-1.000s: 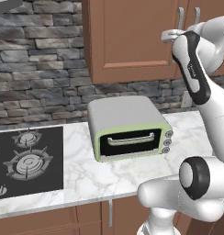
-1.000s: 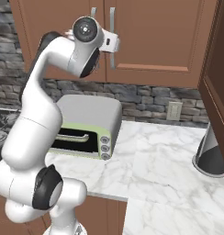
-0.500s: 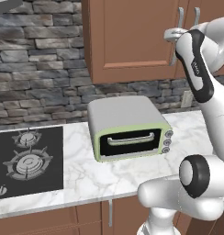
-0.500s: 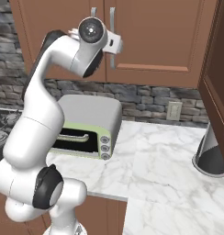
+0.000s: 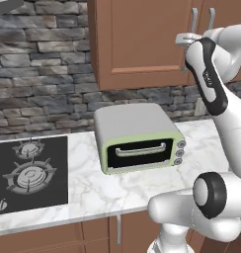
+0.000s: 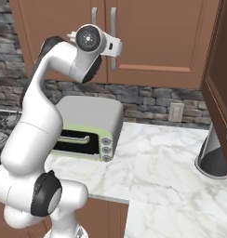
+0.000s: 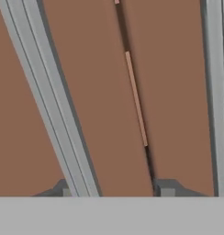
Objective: The dining table condiment station is running low on shaker. Refill the condiment station by opening the cabinet and taking the shaker from the cabinet and placing it on the dining table.
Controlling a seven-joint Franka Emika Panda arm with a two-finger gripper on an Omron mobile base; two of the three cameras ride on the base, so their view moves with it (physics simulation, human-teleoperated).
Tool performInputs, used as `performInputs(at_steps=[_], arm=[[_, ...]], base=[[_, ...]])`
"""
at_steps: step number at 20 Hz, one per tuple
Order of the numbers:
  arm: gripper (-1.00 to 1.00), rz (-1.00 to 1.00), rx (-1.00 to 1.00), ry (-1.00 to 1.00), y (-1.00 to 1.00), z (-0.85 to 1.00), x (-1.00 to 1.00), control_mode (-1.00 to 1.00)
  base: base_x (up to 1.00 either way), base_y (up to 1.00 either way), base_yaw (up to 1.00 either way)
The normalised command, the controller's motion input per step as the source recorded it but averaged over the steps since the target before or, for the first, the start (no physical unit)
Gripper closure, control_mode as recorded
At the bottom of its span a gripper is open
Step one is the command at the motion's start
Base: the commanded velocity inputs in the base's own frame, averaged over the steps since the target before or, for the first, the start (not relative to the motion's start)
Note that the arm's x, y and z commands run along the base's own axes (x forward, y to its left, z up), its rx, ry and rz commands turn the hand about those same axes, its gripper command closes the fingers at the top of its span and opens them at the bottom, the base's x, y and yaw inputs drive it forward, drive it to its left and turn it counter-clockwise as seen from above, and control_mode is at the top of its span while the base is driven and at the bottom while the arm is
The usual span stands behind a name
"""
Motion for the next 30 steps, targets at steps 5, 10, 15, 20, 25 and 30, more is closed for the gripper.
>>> performInputs(at_steps=[5, 10, 15, 20, 25, 30], arm=[[1.0, 0.13, -0.02, 0.0, 0.03, 0.01, -0.5, -1.0], [1.0, 0.07, -0.02, 0.0, 0.0, 0.1, -1.0, -1.0], [1.0, 0.1, -0.03, 0.0, 0.0, 0.12, -1.0, -1.0], [1.0, 0.13, -0.05, 0.0, 0.0, 0.2, -1.0, -1.0], [-1.0, 0.07, -0.11, 0.0, 0.11, 0.21, -0.94, -1.0], [-1.0, -0.28, -0.08, 0.01, -0.14, 0.0, -0.12, -1.0]], base=[[0.0, 0.0, 0.0], [0.0, 0.0, 0.0], [0.0, 0.0, 0.0], [0.0, 0.0, 0.0], [0.0, 0.0, 0.0], [0.0, 0.0, 0.0]])
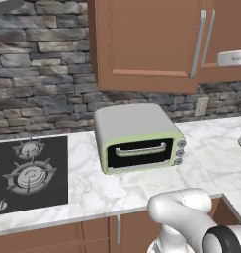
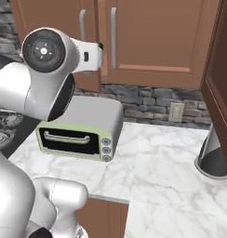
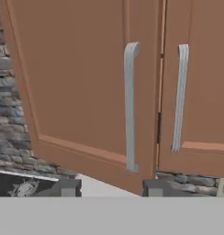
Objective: The dining table condiment station is running low on shaker. Refill the condiment station by opening the cabinet and taking the shaker from the cabinet and placing it on the dining table.
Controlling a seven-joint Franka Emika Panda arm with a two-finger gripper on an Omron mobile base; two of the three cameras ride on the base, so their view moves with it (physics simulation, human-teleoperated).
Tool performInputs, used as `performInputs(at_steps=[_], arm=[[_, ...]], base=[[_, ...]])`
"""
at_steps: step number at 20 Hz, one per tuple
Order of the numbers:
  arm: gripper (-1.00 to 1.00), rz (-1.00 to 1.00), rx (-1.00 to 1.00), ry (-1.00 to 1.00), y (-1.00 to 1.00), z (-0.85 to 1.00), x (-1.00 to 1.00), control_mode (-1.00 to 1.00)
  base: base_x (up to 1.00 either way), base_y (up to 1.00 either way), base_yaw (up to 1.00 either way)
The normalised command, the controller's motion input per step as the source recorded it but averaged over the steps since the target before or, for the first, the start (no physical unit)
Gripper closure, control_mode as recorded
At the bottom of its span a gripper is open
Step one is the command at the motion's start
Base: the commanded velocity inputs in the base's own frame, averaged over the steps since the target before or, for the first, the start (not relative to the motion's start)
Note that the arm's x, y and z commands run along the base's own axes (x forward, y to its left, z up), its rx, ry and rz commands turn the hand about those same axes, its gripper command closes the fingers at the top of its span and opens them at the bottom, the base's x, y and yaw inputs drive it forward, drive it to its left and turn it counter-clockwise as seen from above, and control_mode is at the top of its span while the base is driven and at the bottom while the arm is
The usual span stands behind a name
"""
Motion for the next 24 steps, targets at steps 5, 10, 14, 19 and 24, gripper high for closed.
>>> performInputs(at_steps=[5, 10, 14, 19, 24], arm=[[-1.0, -0.27, 0.31, -0.04, -0.39, -0.31, 0.0, -1.0], [-1.0, -0.21, 0.8, 0.05, -0.66, -0.23, 0.0, -1.0], [-1.0, -0.06, 0.71, 0.16, -0.27, -0.04, 0.07, -1.0], [-1.0, 0.01, 0.62, 0.19, 0.0, -0.01, 0.27, -1.0], [-1.0, 0.1, 0.48, 0.14, 0.0, -0.03, 0.26, -1.0]], base=[[0.0, 0.0, 0.0], [0.0, 0.0, 0.0], [0.0, 0.0, 0.0], [0.0, 0.0, 0.0], [0.0, 0.0, 0.0]])
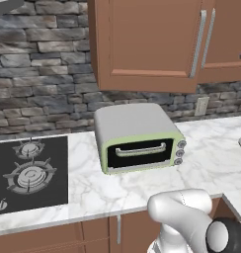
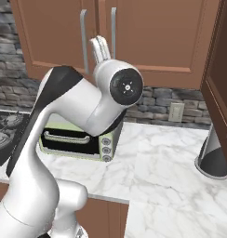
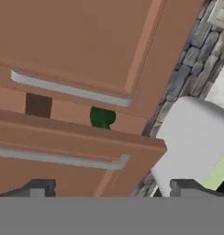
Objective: The dining table condiment station is running low on shaker. Refill the condiment station by opening the cabinet and taking the shaker from the cabinet and placing it on the dining table.
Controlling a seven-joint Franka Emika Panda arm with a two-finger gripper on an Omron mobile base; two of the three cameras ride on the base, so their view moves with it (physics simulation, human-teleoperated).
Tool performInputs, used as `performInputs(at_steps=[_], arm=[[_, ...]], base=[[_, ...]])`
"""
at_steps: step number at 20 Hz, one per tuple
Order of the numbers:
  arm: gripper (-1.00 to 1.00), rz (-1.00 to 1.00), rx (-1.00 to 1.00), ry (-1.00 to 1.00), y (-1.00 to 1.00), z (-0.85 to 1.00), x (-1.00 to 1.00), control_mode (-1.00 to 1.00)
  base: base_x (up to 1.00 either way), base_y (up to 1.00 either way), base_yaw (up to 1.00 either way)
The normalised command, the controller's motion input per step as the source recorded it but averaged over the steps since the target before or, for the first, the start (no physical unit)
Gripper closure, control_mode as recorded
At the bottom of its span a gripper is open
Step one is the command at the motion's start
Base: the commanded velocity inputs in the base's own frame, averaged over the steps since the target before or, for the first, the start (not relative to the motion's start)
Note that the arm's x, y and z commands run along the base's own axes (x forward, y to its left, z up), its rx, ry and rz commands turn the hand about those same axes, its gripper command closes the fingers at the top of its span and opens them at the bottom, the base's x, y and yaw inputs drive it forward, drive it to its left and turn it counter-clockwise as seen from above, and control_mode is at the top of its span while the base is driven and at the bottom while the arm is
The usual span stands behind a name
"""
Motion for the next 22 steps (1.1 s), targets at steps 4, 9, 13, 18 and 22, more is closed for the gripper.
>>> performInputs(at_steps=[4, 9, 13, 18, 22], arm=[[-1.0, 0.13, 0.18, 0.08, 0.12, -0.2, 0.42, -1.0], [-1.0, 0.06, 0.03, 0.03, 0.18, -0.12, 0.51, -1.0], [-1.0, 0.0, 0.0, 0.0, 0.02, 0.0, 0.43, -1.0], [-1.0, 0.0, 0.0, 0.0, 0.09, 0.0, 0.46, -1.0], [-1.0, 0.0, 0.0, 0.0, 0.14, 0.0, 0.43, -1.0]], base=[[0.0, 0.0, 0.0], [0.0, 0.0, 0.0], [0.0, 0.0, 0.0], [0.0, 0.0, 0.0], [0.0, 0.0, 0.0]])
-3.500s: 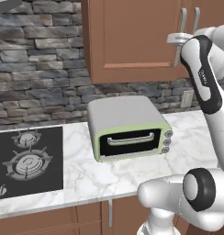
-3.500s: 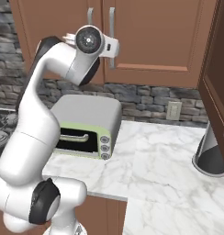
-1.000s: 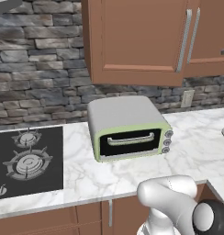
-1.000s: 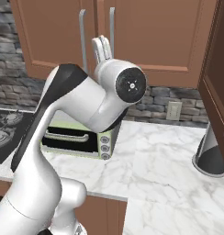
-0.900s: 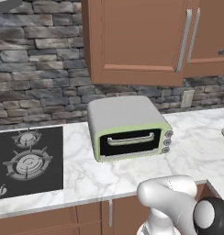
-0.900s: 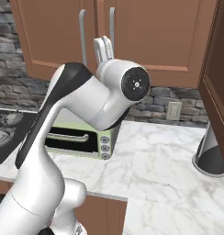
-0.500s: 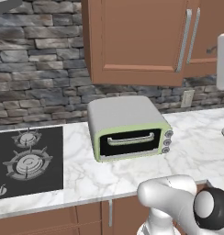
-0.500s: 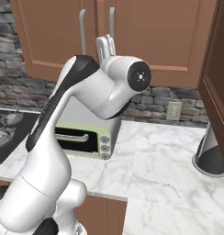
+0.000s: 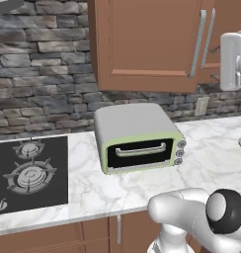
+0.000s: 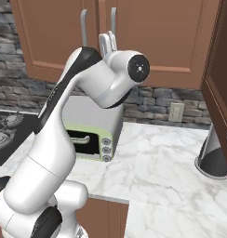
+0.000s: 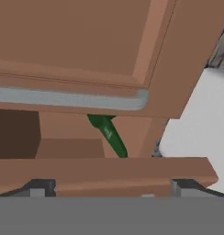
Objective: The dining table condiment station is running low on shaker. Refill the condiment station by opening the cabinet and taking the shaker from the cabinet and placing it on the dining table.
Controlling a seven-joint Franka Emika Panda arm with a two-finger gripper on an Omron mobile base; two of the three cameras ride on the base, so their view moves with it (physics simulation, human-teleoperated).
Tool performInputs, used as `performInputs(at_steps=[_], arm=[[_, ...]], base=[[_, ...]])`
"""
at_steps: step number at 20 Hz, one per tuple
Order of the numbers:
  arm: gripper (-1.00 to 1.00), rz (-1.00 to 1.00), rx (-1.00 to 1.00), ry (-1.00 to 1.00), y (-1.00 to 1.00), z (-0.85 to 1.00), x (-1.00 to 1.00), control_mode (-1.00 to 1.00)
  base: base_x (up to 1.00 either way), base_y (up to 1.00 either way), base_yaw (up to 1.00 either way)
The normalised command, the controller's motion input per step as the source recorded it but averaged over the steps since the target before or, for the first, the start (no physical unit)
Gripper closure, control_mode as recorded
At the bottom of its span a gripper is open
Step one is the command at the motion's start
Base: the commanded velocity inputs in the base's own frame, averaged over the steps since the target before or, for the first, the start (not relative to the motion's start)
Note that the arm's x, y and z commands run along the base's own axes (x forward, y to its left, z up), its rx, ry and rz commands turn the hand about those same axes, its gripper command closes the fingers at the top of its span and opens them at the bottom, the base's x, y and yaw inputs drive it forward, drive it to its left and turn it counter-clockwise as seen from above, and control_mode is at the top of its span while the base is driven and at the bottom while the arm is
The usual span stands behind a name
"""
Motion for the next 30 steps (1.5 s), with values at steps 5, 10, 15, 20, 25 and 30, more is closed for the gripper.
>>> performInputs(at_steps=[5, 10, 15, 20, 25, 30], arm=[[-1.0, 0.0, 0.0, 0.0, 0.09, 0.0, 0.42, -1.0], [-1.0, 0.0, 0.0, 0.0, 0.03, 0.0, 0.41, -1.0], [-1.0, 0.0, 0.0, 0.0, 0.05, 0.0, 0.24, -1.0], [-1.0, 0.12, -0.01, 0.0, 0.51, 0.0, -0.23, -1.0], [-1.0, 0.29, -0.01, 0.0, 0.85, 0.0, -0.82, -1.0], [-1.0, 0.49, 0.0, 0.0, 0.96, 0.0, -0.9, -1.0]], base=[[0.0, 0.0, 0.0], [0.0, 0.0, 0.0], [0.0, 0.0, 0.0], [0.0, 0.0, 0.0], [0.0, 0.0, 0.0], [0.0, 0.0, 0.0]])
